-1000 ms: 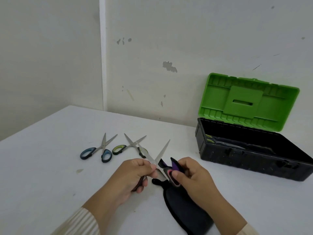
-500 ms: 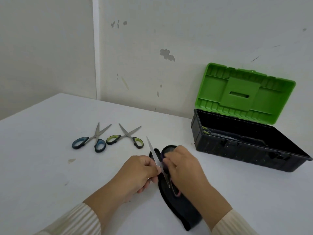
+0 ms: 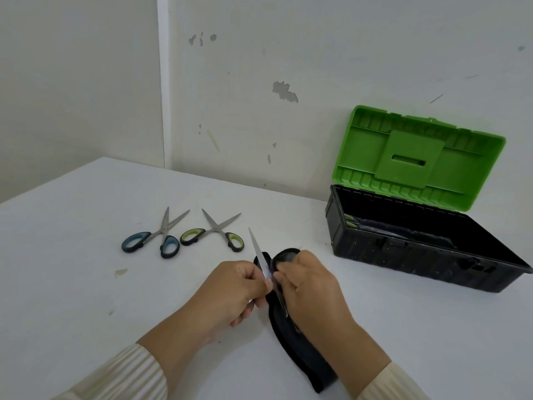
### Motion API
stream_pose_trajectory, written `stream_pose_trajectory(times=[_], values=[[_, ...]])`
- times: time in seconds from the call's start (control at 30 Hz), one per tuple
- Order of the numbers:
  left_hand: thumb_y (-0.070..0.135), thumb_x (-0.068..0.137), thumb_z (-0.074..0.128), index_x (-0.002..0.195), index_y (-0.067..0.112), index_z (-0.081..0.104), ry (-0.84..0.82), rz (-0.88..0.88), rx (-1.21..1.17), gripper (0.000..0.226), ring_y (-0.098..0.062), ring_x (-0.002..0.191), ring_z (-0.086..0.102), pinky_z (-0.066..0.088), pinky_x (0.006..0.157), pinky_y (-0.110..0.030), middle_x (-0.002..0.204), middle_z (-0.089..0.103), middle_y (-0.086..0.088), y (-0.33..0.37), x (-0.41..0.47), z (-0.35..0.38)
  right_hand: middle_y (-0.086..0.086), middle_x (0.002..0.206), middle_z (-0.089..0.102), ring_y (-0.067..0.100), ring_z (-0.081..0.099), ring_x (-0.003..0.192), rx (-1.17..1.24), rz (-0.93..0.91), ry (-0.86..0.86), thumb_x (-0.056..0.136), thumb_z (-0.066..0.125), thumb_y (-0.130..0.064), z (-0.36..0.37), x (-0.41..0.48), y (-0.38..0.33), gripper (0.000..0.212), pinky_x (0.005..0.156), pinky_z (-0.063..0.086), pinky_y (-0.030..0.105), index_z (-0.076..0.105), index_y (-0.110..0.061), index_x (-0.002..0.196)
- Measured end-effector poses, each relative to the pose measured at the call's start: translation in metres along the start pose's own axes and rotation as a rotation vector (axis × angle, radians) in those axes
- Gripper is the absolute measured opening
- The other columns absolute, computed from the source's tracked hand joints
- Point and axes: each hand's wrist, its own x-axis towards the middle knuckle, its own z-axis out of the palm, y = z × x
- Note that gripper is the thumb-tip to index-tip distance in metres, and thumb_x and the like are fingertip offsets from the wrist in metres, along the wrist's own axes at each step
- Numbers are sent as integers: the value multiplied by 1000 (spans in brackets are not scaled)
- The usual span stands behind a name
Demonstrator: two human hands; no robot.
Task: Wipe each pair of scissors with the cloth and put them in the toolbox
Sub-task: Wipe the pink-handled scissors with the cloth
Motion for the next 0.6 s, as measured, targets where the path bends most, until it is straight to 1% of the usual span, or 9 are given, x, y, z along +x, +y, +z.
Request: stream_pose_trajectory(times=[0.03,0.1,0.17,0.23,0.3,0.4,0.43,0.53,0.6], values=[[13,86,63,68,8,59,-1,2,7,20,-12,38,38,25,39,-20,54,61,-3,0,0,0,5,91,59,19,53,80,-10,-6,-18,89,49,-16,1,0,1,20,67,38,21,68,-11,93],[14,86,64,69,8,60,-23,-1,27,18,-11,37,38,26,38,-19,54,62,-2,1,-1,-1,5,86,58,20,51,77,-28,117,23,89,51,-14,-5,7,12,18,61,35,15,69,-9,88],[16,85,65,68,9,59,-49,-8,34,19,-11,36,39,27,38,-19,53,62,-1,2,-2,-3,8,80,60,24,56,76,-45,249,186,87,56,-11,-16,15,32,14,60,33,15,68,-7,83],[16,85,65,66,10,58,-43,-15,16,21,-12,37,39,27,37,-20,54,61,-1,3,-1,-5,3,84,64,16,60,79,151,352,298,87,58,-14,-26,12,36,10,65,37,6,66,-18,89],[15,85,66,64,11,58,-25,-19,0,23,-12,38,39,27,37,-20,54,61,-2,3,0,-6,-8,85,65,5,60,76,306,288,270,85,60,-15,-25,3,22,21,66,40,1,59,-36,90],[14,85,65,64,11,58,-26,-14,3,22,-13,38,39,26,38,-20,53,61,-2,2,-1,-5,-10,81,59,7,55,76,86,-4,10,85,54,-23,-6,-5,4,13,67,39,7,60,-33,91],[13,85,64,64,11,58,-33,-12,12,21,-13,39,39,26,38,-20,53,61,-1,2,-1,-5,-7,81,59,8,55,73,25,-47,-7,84,52,-25,0,-5,8,15,64,39,9,63,-30,93],[15,85,65,65,11,59,-51,-15,25,21,-11,39,40,27,37,-20,54,62,0,2,-2,-10,2,87,64,17,59,79,60,178,138,86,56,-15,-7,8,29,19,69,36,11,69,-23,97],[15,85,66,62,13,60,-50,-15,-21,23,-12,40,40,28,38,-20,55,62,-1,4,-1,-15,0,85,66,9,59,80,127,260,149,85,57,-11,-18,8,39,21,71,37,5,71,-25,93]])
